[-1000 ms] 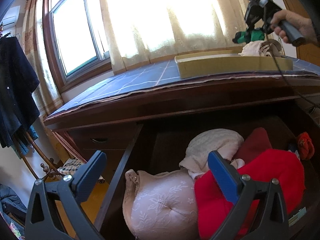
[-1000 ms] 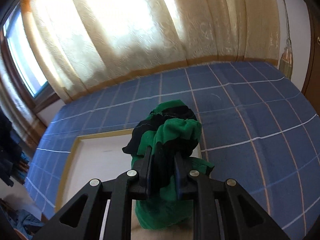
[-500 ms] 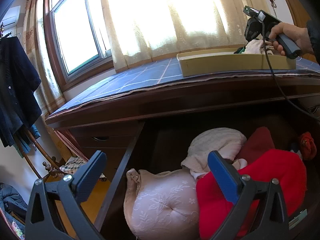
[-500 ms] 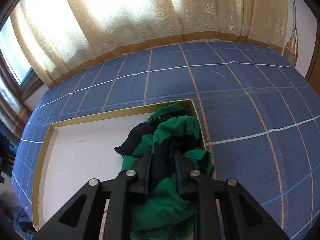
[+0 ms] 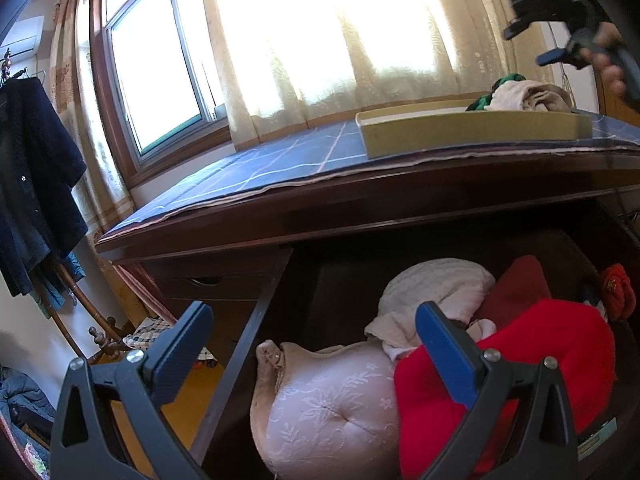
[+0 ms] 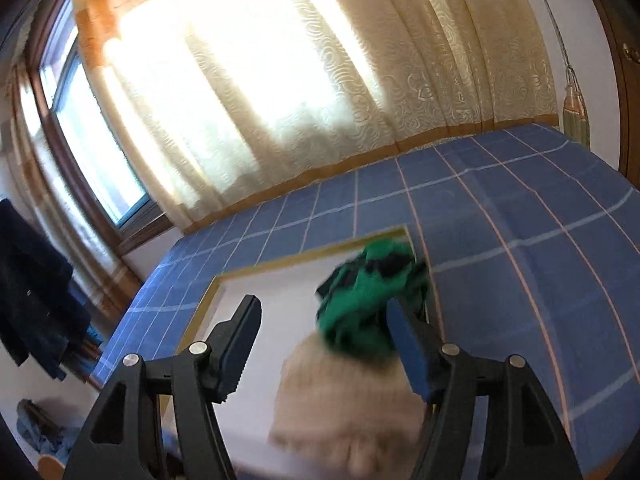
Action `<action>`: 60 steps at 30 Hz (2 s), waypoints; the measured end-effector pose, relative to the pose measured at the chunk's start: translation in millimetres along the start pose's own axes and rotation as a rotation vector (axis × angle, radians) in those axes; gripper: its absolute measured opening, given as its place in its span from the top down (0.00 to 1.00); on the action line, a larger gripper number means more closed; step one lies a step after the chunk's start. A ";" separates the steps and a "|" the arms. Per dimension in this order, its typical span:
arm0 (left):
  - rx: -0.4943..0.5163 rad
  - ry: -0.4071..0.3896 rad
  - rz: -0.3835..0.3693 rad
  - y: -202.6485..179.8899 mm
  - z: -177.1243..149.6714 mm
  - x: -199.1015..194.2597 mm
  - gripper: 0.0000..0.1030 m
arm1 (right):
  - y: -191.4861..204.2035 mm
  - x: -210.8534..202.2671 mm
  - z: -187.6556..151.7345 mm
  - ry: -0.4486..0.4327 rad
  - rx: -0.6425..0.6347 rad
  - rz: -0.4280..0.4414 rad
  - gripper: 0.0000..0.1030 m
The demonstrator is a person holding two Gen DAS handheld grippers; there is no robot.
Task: Take underwear out of drawer
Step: 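Lower the open right gripper into the drawer toward the red cloth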
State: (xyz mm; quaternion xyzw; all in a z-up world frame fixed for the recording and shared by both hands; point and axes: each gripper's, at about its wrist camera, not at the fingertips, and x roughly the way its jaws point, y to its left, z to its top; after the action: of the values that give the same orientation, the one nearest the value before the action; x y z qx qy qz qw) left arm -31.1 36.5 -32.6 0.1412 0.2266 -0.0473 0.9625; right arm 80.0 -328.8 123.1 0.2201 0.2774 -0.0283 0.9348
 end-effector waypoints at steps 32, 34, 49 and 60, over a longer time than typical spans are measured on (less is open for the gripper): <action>0.008 -0.034 0.021 0.2 -2.7 -6.6 0.00 | -13.9 -78.5 -222.6 0.123 -0.103 -0.119 0.35; 0.008 -0.034 0.023 0.3 -2.8 -6.8 0.00 | -21.1 -77.1 -232.4 0.155 -0.092 -0.122 0.35; -0.017 -0.028 0.011 2.8 -1.7 -6.4 0.00 | -11.0 -77.4 -252.8 0.232 -0.087 -0.031 0.35; -0.092 -0.027 0.046 20.0 -2.2 -1.5 0.00 | 53.3 -19.0 -274.1 0.484 -0.136 0.253 0.34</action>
State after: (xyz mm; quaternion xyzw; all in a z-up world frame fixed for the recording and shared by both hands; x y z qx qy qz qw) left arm -30.3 56.3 -28.8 0.1011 0.2121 -0.0165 0.9719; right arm -65.4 -165.0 -51.1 0.1903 0.4643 0.1605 0.8500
